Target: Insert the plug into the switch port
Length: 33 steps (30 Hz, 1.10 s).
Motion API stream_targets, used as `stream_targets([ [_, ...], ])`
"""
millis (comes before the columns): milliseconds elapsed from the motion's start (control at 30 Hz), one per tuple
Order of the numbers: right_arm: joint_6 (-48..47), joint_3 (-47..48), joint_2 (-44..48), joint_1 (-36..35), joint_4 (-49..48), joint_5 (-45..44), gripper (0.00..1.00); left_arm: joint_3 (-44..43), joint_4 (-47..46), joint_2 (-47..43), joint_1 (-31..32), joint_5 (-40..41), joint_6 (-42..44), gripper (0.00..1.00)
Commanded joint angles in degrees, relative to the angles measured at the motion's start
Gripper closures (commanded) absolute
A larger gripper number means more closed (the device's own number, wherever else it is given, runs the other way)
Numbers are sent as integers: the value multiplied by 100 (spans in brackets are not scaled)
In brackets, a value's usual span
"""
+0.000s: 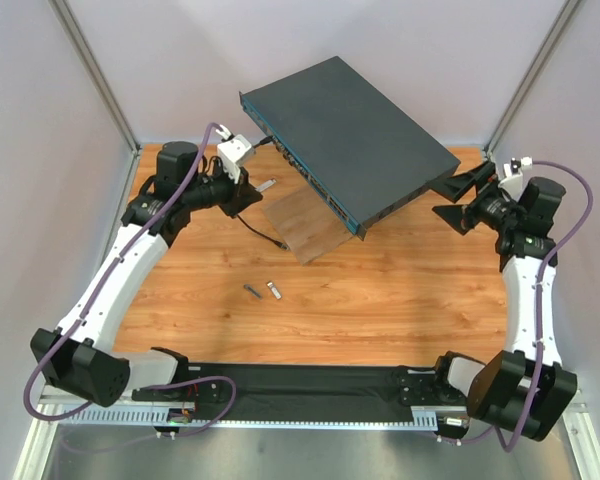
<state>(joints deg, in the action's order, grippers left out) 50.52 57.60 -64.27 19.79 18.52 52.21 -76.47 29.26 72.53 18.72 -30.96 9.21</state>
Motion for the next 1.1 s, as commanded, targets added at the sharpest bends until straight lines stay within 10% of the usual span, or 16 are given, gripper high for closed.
stream_targets([
  [0,564,-65,-137,-203,-1665,212,0,-228,-271,76,9,11,-86,100],
  [467,1223,-504,-841,-625,-3144,106,9,-553,-825,806,9,239,-95,100],
  [900,1452,-399,-1096,-678,-3417,53,88,-624,-896,1035,9,-446,-165,100],
  [1067,1469,-373,-1096,-687,-3417,44,100,-554,-816,877,44,-499,-262,100],
])
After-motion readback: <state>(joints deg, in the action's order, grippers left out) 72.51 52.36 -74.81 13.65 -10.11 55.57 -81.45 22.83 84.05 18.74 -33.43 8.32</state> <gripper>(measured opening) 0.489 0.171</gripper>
